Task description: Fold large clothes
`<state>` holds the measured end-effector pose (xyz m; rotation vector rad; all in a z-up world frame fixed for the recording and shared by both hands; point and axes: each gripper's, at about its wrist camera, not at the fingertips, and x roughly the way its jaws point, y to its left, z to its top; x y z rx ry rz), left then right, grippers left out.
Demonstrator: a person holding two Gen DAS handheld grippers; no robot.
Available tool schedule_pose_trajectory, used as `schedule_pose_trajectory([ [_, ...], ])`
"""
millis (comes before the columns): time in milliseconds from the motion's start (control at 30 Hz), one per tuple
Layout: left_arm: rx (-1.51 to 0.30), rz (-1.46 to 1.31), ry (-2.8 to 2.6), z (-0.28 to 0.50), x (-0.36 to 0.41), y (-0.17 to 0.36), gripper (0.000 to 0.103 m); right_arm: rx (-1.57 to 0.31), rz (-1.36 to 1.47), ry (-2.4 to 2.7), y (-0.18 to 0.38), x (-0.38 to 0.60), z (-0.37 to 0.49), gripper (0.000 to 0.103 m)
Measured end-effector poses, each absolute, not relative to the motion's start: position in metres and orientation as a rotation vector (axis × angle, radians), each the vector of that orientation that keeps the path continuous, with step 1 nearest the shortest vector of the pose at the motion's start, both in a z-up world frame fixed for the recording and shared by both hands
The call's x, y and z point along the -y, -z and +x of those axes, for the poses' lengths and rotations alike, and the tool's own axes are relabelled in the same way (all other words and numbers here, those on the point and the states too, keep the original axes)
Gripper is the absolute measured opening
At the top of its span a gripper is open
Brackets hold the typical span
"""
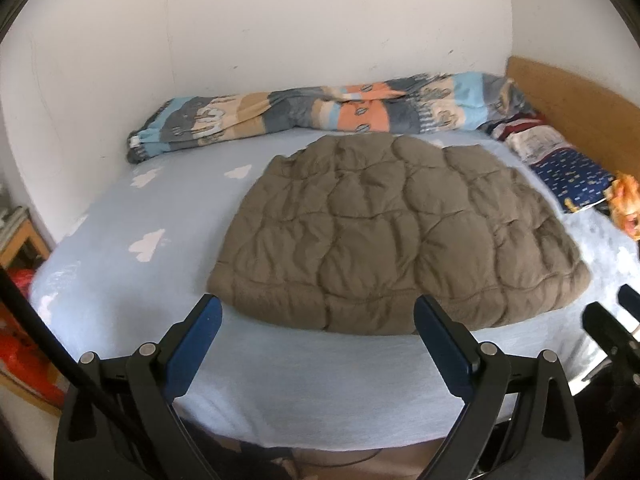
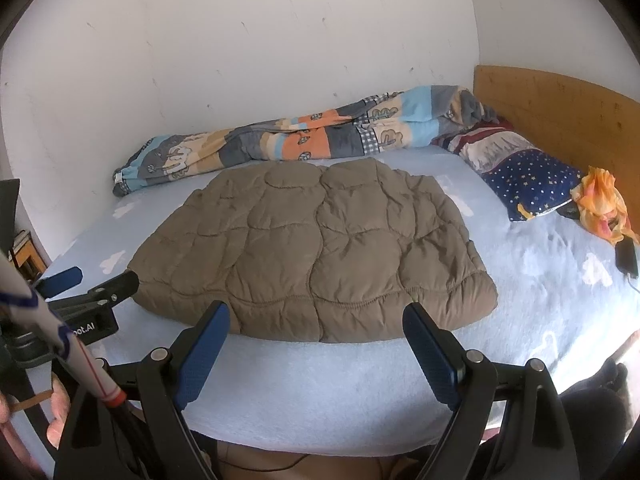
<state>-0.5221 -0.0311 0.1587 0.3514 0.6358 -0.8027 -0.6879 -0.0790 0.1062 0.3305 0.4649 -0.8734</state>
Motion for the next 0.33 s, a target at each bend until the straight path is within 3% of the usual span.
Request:
schedule_pose_trajectory([
  [333, -0.661, 0.370, 0.738, -0.5127, 0.0283, -0.1520, 0.096, -0.471, 0.343, 0.882, -0.1018, 0.0814, -0.6889, 0.091],
])
